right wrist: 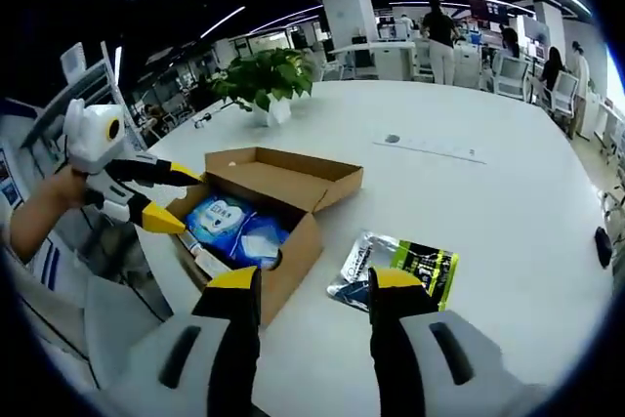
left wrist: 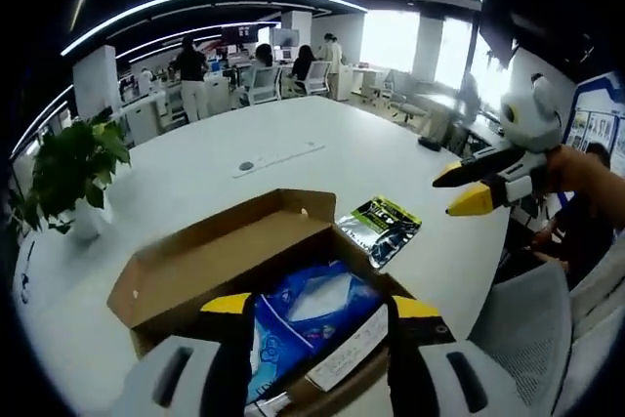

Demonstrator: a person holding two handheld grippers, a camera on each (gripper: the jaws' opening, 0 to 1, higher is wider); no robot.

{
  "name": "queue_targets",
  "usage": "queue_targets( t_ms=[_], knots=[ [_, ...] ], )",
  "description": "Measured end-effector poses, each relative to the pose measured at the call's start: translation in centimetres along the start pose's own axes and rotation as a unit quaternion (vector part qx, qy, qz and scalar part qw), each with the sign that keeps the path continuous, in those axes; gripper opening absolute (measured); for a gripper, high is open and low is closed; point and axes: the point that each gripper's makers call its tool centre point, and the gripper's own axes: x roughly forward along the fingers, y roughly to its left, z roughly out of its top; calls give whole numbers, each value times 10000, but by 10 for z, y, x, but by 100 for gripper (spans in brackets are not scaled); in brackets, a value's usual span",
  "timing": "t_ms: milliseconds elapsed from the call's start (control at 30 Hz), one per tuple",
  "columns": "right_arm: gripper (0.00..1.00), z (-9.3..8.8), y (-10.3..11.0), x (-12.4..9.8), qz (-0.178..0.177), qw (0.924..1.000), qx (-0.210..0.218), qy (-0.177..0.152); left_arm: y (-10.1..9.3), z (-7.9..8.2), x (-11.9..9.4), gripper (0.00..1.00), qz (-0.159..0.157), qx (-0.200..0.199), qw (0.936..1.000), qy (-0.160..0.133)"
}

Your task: Operate the shoe box by opening the lid, removing the specified soft item, and placing it in the target area until the item is outside and the box remains undamaged.

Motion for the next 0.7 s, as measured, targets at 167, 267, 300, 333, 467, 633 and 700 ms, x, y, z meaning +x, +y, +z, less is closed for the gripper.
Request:
queue_targets(
  t_ms=[167, 267, 300, 333, 467, 633, 700],
  knots=[
    [43, 3, 15, 10, 210, 9998, -26, 24, 8, -4, -13, 61, 55, -68, 9998, -190],
    [44, 5, 26, 18, 360, 9993, -118, 44, 11, -7, -22, 65, 63, -70, 9995, -306],
    [44, 5, 29, 20, 409, 9991, -131, 46, 12, -8, -24, 66, 71, -66, 9994, -330],
    [44, 6, 33, 23, 475, 9988, -142, 53, 13, -9, -28, 66, 79, -44, 9993, -376],
    [44, 6, 47, 34, 682, 9973, -249, 138, 15, -10, -38, 71, 65, -149, 9986, -506],
    [43, 6, 62, 47, 909, 9948, -393, 230, 24, -13, -49, 74, 176, -180, 9980, -582],
    [44, 4, 69, 53, 1004, 9932, -504, 303, 27, -14, -54, 76, 226, -207, 9974, -651]
  ],
)
